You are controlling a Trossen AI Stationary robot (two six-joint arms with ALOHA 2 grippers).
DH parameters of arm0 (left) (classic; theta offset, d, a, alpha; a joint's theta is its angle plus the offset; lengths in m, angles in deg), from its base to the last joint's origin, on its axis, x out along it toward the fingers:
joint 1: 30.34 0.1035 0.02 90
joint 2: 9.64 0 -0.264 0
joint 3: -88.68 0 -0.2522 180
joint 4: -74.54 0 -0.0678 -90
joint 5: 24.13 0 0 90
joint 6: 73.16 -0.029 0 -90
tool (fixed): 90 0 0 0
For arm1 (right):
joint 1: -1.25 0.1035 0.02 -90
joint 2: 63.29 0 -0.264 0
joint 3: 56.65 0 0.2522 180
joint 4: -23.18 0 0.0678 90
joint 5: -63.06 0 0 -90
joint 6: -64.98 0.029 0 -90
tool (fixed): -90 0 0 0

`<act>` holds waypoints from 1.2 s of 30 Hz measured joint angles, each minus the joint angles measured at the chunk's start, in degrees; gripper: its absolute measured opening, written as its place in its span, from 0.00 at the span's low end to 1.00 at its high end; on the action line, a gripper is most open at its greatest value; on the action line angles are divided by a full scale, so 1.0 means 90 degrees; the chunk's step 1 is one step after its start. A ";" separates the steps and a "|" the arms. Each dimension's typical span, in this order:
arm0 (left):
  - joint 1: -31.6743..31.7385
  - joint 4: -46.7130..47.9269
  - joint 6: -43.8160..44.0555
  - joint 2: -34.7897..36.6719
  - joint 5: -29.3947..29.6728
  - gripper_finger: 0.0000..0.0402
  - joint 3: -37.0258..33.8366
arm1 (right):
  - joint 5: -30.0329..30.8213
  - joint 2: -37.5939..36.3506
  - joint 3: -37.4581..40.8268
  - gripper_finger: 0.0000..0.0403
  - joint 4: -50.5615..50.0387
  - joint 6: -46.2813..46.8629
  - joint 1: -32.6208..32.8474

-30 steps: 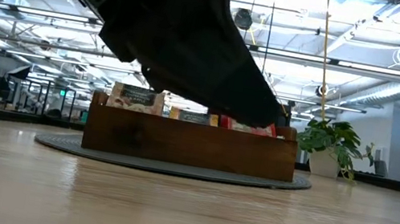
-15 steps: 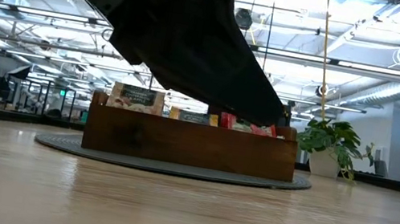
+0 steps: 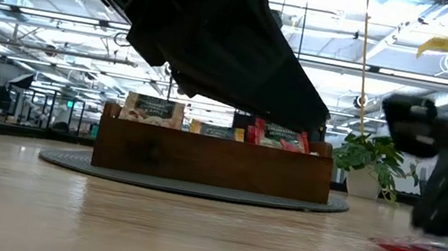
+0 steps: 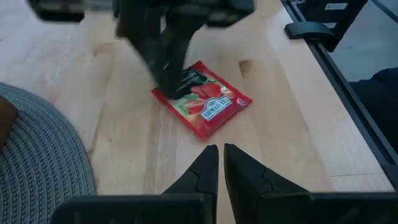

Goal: Pick & Place Tea
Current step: Put the red tea bag into the right section of the wooden organizer

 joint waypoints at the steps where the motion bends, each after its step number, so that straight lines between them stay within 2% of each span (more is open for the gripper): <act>1: 0.0000 0.0008 -0.0002 0.0000 0.0000 0.08 0.0000 | -0.0004 -0.0058 -0.0002 0.00 0.0112 -0.0051 0.0037; 8: 0.0000 -0.0008 0.0166 -0.0041 -0.0010 0.08 0.0000 | -0.0062 -0.0557 -0.0019 0.00 0.0328 0.0332 0.0538; 11: 0.0000 -0.0215 0.0144 -0.0343 -0.0244 0.08 0.0002 | -0.0607 -0.0650 -0.0026 0.00 0.0292 0.0716 0.0844; 14: 0.0094 -0.0655 -0.0152 -0.0746 -0.0497 0.08 0.0097 | -0.0651 -0.0644 -0.0026 0.00 -0.0073 0.1138 0.1117; 18: 0.0307 -0.0728 -0.0210 -0.0913 -0.0665 0.08 0.0386 | -0.0637 -0.0616 -0.0024 0.00 -0.0441 0.1541 0.1178; 36: 0.0347 -0.0395 0.0035 -0.0925 -0.0682 0.08 0.0432 | -0.0643 -0.0569 -0.0018 0.00 -0.1364 0.1852 0.0233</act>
